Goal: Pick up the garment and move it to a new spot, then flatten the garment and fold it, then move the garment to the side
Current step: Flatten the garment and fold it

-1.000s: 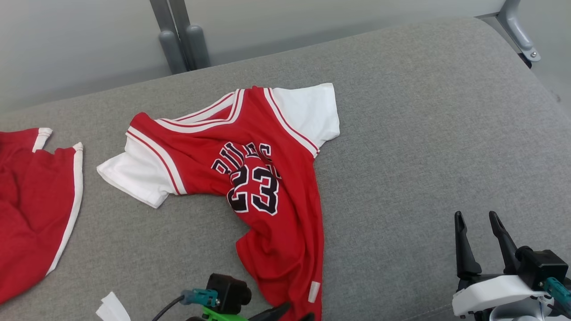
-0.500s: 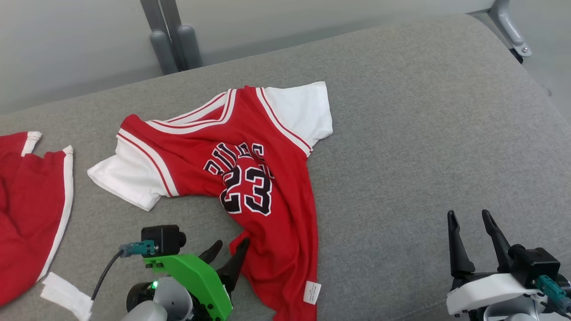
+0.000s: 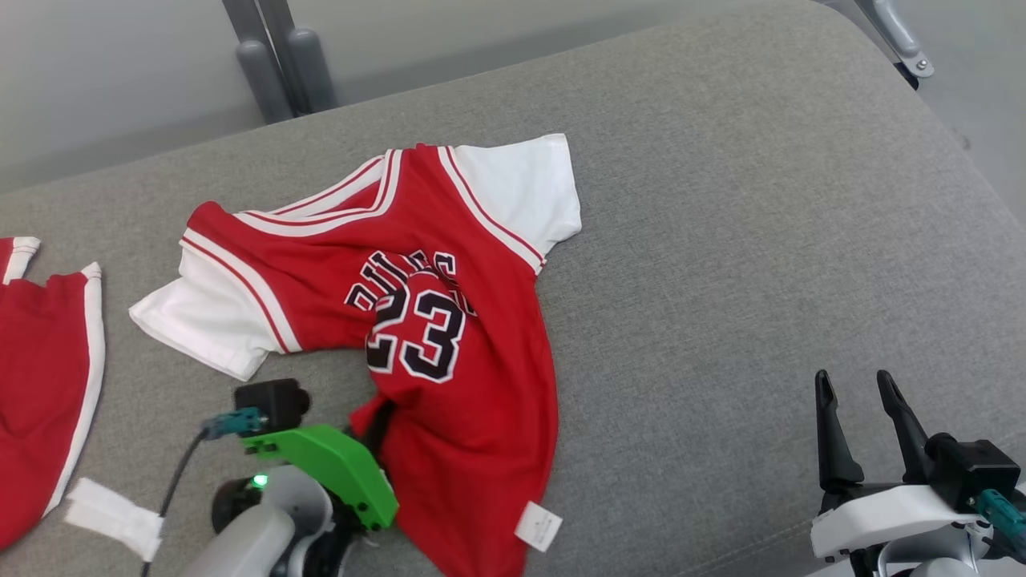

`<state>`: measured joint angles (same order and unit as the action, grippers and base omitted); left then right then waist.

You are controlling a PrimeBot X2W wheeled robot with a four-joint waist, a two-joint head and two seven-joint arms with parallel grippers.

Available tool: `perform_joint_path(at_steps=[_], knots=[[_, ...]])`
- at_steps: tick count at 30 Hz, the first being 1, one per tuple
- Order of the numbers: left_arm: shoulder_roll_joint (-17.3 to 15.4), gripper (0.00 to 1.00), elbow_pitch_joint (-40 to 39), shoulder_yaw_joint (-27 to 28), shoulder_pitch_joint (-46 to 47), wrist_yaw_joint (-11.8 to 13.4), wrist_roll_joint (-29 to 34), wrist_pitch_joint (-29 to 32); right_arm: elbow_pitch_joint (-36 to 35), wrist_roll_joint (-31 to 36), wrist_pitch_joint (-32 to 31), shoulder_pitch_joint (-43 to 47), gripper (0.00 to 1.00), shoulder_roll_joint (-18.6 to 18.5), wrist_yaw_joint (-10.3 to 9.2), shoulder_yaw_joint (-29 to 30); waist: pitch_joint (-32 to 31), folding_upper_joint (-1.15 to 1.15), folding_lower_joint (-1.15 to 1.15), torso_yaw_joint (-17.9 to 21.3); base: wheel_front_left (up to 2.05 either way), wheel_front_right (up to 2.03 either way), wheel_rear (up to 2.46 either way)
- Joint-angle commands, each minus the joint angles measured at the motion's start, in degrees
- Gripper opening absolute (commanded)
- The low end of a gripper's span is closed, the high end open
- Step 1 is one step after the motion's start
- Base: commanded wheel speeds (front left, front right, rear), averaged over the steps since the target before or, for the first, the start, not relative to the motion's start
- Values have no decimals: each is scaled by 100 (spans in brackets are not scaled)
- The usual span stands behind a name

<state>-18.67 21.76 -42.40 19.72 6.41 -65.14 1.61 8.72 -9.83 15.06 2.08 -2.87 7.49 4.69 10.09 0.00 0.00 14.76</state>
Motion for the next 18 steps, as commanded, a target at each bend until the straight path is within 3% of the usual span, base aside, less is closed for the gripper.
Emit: perform_joint_path(at_steps=[1,5,11,15,16,17,18], knots=[[-198,0,-20,112,76,179,202,-245,-14,4,17,41,100,-7,0,36,-42,0,0,-76,0,0,0],[-563,0,-365,426,-11,571,383,-664,-4,44,17,123,100,-7,0,87,-101,0,0,-262,0,0,0],[-1089,0,-393,700,232,1074,577,-641,7,110,17,-3,100,-6,0,3,-71,0,0,-534,0,0,0],[-1010,0,-65,737,472,1185,708,-759,35,115,17,-99,100,-12,0,-42,-63,0,0,-576,0,0,0],[-993,10,12,724,505,1193,720,-777,37,120,17,-115,100,-9,0,-48,-67,0,0,-574,0,0,0],[-961,36,106,663,507,1181,732,-746,41,124,17,-125,100,-9,0,-57,-78,0,0,-567,0,0,0],[-916,90,171,636,479,1159,684,-685,46,135,17,-130,100,-9,0,-73,-88,0,0,-552,0,0,0]])
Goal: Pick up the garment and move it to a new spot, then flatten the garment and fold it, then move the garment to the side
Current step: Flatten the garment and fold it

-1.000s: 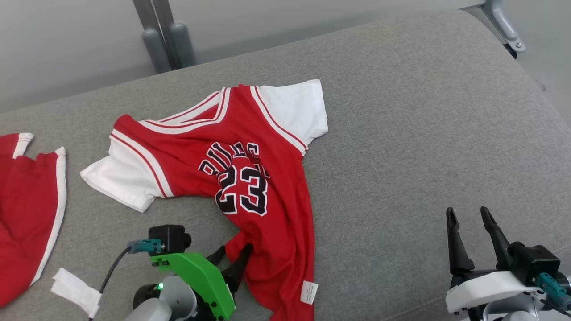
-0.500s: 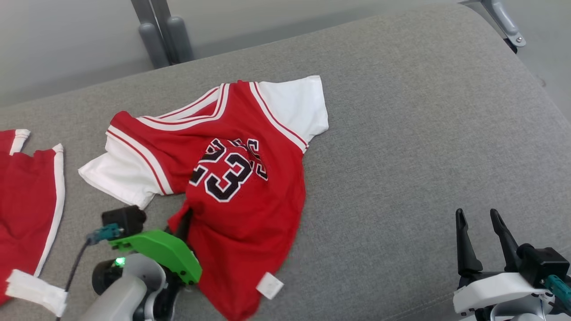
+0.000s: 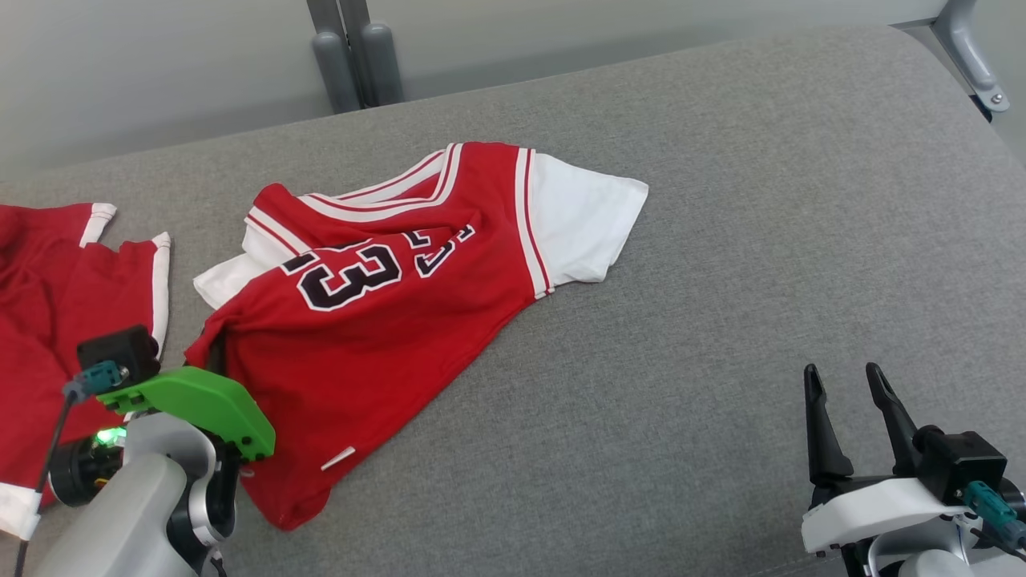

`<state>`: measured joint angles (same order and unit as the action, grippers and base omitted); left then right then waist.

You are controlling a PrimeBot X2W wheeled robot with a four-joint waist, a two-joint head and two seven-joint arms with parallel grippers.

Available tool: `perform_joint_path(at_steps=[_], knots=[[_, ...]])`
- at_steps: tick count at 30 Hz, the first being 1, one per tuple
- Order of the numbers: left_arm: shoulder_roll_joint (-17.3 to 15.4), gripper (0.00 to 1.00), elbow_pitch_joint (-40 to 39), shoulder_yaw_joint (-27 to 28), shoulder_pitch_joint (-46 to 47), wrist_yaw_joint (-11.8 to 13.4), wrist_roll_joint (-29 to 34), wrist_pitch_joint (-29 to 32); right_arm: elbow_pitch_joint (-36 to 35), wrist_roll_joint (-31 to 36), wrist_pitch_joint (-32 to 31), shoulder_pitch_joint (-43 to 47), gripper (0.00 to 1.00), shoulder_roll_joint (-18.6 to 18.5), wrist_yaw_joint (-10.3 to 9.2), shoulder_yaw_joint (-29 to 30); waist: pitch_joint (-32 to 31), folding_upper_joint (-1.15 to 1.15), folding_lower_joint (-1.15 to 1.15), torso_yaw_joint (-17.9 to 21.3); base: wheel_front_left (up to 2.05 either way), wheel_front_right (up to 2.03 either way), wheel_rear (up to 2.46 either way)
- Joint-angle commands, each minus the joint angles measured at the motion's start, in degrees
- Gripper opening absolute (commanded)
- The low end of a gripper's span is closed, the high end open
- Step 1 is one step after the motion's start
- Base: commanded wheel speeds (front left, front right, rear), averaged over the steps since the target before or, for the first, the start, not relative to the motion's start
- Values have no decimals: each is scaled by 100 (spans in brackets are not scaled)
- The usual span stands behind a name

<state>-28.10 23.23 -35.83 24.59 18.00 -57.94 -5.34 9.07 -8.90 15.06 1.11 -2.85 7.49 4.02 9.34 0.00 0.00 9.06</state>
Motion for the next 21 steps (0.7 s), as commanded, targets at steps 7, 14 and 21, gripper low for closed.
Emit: perform_joint_path(at_steps=[7,14,21], knots=[[-245,100,-444,-266,-282,458,335,129,17,20,17,146,100,-11,0,106,-66,0,0,223,0,0,0],[-168,100,-1904,-1211,621,689,1212,1002,17,-88,17,-58,100,-9,0,-65,231,0,0,556,0,0,0],[977,100,-524,-1992,2023,-135,1538,1587,79,-345,17,-452,100,-9,0,-329,700,0,0,1047,0,0,0]])
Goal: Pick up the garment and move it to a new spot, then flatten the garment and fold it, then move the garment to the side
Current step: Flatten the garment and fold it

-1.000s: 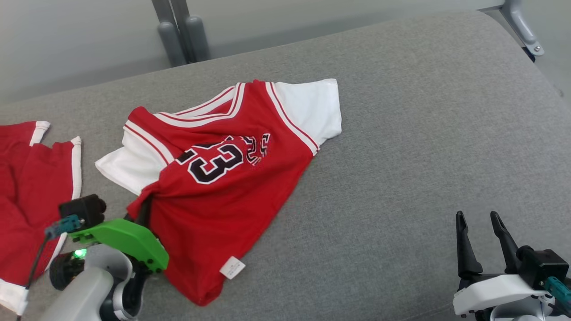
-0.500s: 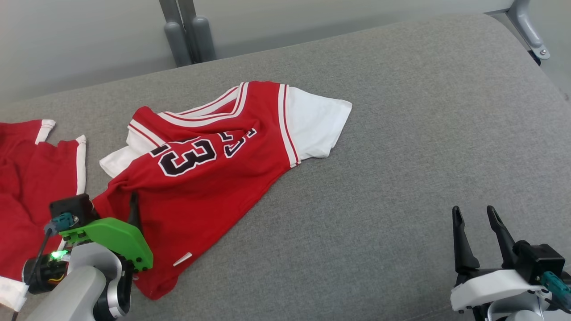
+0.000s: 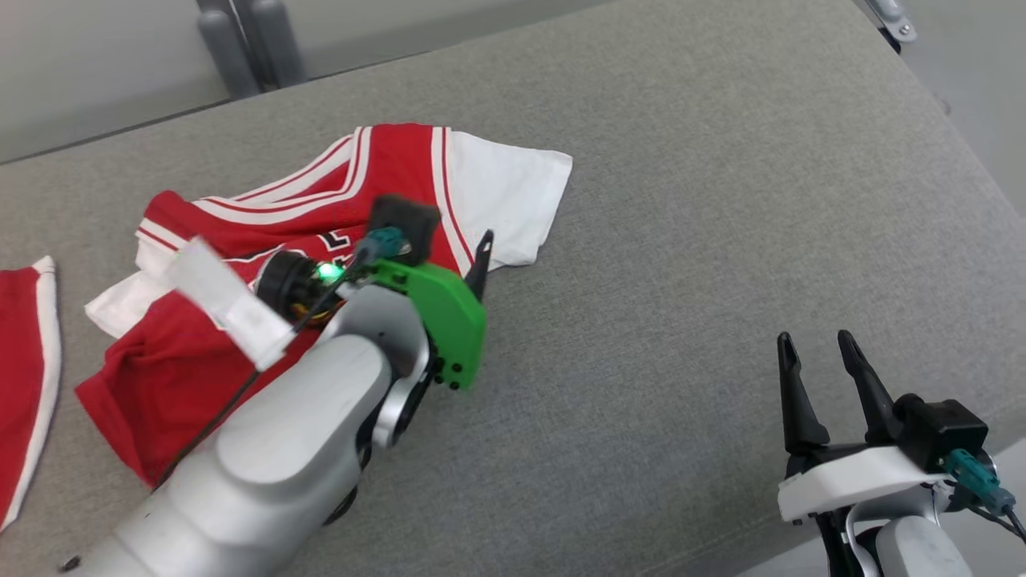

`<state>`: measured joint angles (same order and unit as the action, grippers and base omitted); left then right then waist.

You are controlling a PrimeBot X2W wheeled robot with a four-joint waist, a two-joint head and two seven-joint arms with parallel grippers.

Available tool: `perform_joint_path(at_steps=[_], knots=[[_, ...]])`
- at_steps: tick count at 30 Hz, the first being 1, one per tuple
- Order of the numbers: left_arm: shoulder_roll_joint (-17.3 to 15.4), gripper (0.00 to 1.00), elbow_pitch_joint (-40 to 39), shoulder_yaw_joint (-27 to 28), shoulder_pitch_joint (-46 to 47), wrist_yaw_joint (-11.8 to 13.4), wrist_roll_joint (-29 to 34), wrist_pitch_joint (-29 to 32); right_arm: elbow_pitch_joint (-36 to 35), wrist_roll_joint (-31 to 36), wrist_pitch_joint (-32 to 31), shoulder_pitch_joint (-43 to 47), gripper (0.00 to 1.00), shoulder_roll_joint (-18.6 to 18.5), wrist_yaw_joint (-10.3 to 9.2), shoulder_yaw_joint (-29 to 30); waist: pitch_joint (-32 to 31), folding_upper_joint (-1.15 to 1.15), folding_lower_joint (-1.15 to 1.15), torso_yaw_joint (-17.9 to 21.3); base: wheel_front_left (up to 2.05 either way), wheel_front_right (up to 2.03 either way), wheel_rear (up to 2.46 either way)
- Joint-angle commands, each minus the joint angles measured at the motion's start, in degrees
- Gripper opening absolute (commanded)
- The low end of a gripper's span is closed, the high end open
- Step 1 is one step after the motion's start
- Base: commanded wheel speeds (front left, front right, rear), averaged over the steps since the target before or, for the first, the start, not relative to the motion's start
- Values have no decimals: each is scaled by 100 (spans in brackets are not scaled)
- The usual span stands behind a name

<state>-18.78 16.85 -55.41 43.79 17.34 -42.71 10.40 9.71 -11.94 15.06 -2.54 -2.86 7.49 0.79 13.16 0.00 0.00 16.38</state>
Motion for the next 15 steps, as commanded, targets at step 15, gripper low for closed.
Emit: perform_joint_path(at_steps=[15], knots=[[957,100,3583,-835,1081,-1114,560,-292,205,-465,17,-334,100,-6,0,-262,889,0,0,1290,0,0,0]])
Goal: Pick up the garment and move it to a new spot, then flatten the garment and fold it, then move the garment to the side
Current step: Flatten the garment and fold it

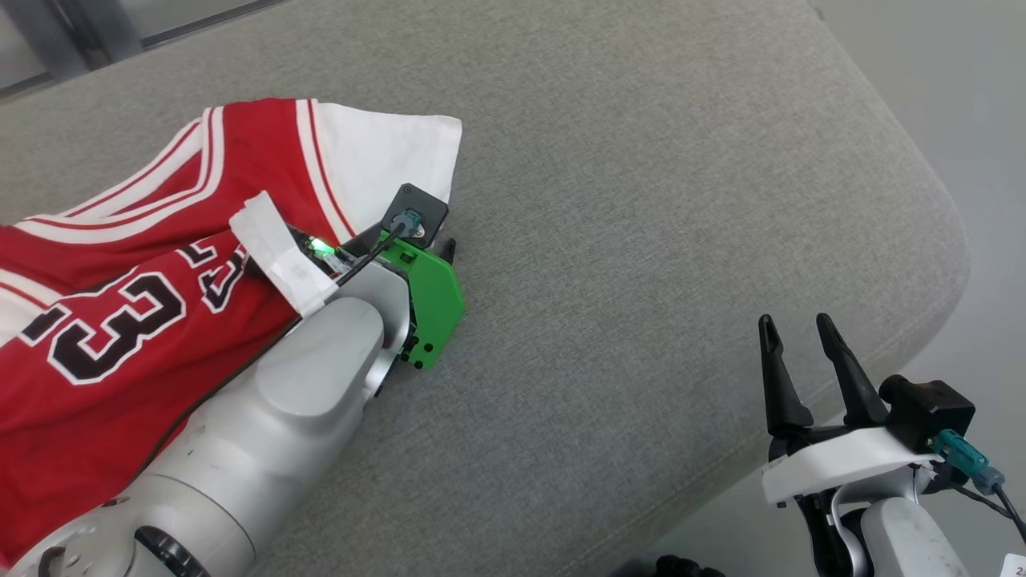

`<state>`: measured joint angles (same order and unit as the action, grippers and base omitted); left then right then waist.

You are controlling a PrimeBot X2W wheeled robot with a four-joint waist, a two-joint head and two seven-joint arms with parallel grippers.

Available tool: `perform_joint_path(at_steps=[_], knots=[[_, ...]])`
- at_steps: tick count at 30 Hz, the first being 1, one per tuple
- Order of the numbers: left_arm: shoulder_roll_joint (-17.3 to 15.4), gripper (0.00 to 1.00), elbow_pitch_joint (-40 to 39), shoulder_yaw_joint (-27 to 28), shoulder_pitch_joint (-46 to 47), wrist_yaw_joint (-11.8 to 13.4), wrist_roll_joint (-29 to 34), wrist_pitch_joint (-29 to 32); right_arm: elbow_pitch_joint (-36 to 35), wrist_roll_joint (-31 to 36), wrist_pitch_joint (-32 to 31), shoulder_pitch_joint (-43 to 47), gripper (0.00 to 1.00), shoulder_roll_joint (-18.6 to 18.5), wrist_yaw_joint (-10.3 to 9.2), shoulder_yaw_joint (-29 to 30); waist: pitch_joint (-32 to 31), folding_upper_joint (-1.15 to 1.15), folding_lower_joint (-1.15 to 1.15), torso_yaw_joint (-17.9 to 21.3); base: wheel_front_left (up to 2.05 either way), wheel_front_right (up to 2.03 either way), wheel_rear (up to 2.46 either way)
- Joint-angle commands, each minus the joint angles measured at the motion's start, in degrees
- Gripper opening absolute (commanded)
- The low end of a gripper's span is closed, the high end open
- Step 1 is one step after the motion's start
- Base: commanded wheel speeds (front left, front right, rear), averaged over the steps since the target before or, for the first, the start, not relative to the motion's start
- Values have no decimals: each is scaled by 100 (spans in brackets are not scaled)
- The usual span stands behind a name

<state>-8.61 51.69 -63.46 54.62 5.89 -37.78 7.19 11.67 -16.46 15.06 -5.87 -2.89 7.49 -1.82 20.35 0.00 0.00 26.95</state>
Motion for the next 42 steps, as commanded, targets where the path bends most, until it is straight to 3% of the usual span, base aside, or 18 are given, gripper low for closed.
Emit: perform_joint_path(at_steps=[1,2,7,12,16,21,23,30,32,35,38,42], knots=[[-41,39,257,-17,11,46,86,-106,7,-24,17,2,100,-2,0,-2,164,0,0,250,0,0,0],[-22,0,349,-24,29,17,103,-191,6,-29,17,1,100,0,0,-1,157,0,0,259,0,0,0],[299,0,560,34,87,-438,-68,-763,23,18,17,-8,100,-1,0,98,37,0,0,220,0,0,0],[515,0,323,43,-66,-681,-220,-1421,16,99,17,97,100,-1,0,233,-176,0,0,116,0,0,0],[595,0,-584,-259,-339,-1009,-380,-1870,2,154,17,226,100,-4,0,349,-352,0,0,21,0,0,0],[542,0,-1639,-758,-770,-1019,-504,-2047,32,160,17,297,100,-2,0,381,-440,0,0,-58,0,0,0],[551,100,-1744,-856,-947,-997,-555,-2063,49,168,17,308,100,-4,0,367,-474,0,0,-78,0,0,0],[557,100,-2322,-841,-1249,-870,-1181,-2154,5,337,17,437,100,-2,0,501,-682,0,0,-349,0,0,0],[553,100,-2567,-652,-1337,-726,-1273,-2205,-5,418,17,523,100,-8,0,613,-791,0,0,-492,0,0,0],[386,100,-3023,-69,-1564,-233,-1048,-2247,-74,538,17,644,100,-4,0,754,-974,0,0,-727,0,0,0],[-82,100,-3834,859,-2239,411,-599,-2237,-169,625,17,790,100,-6,0,858,-1137,0,0,-991,0,0,0],[-684,100,-4605,1797,-3190,996,-222,-2232,-230,715,17,936,100,-7,0,972,-1289,0,0,-1368,0,0,0]])
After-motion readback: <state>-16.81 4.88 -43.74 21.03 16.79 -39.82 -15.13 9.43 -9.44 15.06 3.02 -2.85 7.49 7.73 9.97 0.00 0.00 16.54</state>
